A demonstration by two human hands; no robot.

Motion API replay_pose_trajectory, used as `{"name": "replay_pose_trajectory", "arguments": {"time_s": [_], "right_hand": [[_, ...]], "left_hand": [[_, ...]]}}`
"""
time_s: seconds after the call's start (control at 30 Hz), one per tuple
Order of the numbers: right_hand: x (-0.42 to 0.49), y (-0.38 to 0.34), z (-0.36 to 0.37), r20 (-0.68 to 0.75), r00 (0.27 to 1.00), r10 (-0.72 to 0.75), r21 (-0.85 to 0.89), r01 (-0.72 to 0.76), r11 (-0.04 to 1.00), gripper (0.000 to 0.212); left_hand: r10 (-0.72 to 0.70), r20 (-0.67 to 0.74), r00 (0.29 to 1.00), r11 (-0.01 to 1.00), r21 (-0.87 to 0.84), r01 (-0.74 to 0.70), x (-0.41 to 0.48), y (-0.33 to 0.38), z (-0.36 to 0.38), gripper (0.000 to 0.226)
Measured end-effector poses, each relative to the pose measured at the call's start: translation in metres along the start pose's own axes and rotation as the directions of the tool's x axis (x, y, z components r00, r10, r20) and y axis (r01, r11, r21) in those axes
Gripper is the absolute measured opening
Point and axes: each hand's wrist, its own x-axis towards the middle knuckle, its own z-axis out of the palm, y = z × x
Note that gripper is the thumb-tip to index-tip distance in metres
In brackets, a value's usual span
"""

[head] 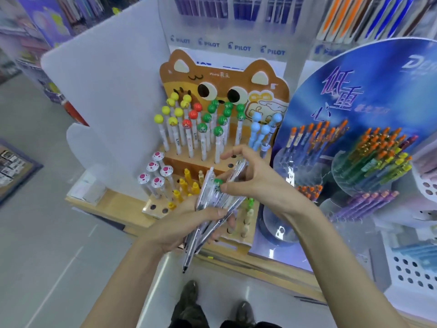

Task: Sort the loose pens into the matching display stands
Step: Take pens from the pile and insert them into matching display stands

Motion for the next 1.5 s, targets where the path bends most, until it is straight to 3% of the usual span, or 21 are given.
{"name": "replay_pose_trajectory", "arguments": {"time_s": [0.1, 0.2, 0.37, 0.57, 0.63, 0.73, 0.83, 1.0, 1.13, 1.4, 1.5], "right_hand": [[0.014, -0.008, 0.012, -0.009, 1.000, 0.005, 0.024, -0.005, 1.000, 0.051], [0.031, -0.005, 0.031, -0.180, 0.983, -0.023, 0.022, 0.027, 0.999, 0.050], [0.050, 0.010, 0.055, -0.449, 0.893, -0.006, 0.177, 0.096, 0.979, 0.054], [0.060, 0.012, 0.056, -0.631, 0.775, 0.034, 0.334, 0.232, 0.914, 0.046], [0.059, 0.008, 0.047, -0.636, 0.770, 0.038, 0.338, 0.234, 0.911, 0.040], [0.051, 0.002, 0.039, -0.533, 0.846, 0.005, 0.211, 0.128, 0.969, 0.020], [0.044, -0.003, 0.033, -0.515, 0.856, -0.051, 0.075, 0.105, 0.992, 0.023], [0.042, -0.004, 0.027, -0.626, 0.763, -0.162, -0.029, 0.185, 0.982, 0.019], [0.041, -0.004, 0.021, -0.709, 0.675, -0.204, -0.017, 0.273, 0.962, 0.018], [0.053, -0.003, 0.008, -0.740, 0.646, -0.189, 0.058, 0.342, 0.938, 0.020], [0.056, -0.004, 0.006, -0.794, 0.574, -0.202, 0.072, 0.419, 0.905, 0.018]], "left_hand": [[-0.025, -0.002, 1.000, 1.000, -0.011, 0.025, 0.000, 0.004, -0.023, 0.021], [-0.036, -0.072, 0.997, 0.996, -0.080, 0.030, 0.004, 0.009, -0.039, 0.026], [-0.035, -0.024, 0.999, 0.999, 0.009, 0.035, 0.014, 0.023, -0.065, 0.017], [-0.058, 0.077, 0.995, 0.986, 0.159, 0.046, 0.027, 0.026, -0.083, 0.011], [-0.063, 0.117, 0.991, 0.985, 0.168, 0.043, 0.028, 0.022, -0.084, 0.010], [-0.071, 0.140, 0.988, 0.989, 0.138, 0.052, 0.030, 0.017, -0.084, 0.015], [-0.064, 0.185, 0.981, 0.990, 0.139, 0.039, 0.032, 0.016, -0.082, 0.013], [-0.046, 0.191, 0.981, 0.995, 0.093, 0.029, 0.038, 0.014, -0.075, 0.020], [-0.021, 0.216, 0.976, 0.996, 0.084, 0.003, 0.040, 0.014, -0.071, 0.020], [-0.017, 0.222, 0.975, 0.996, 0.094, -0.004, 0.040, 0.014, -0.067, 0.025], [-0.022, 0.237, 0.971, 0.997, 0.083, 0.002, 0.039, 0.014, -0.068, 0.019]]}}
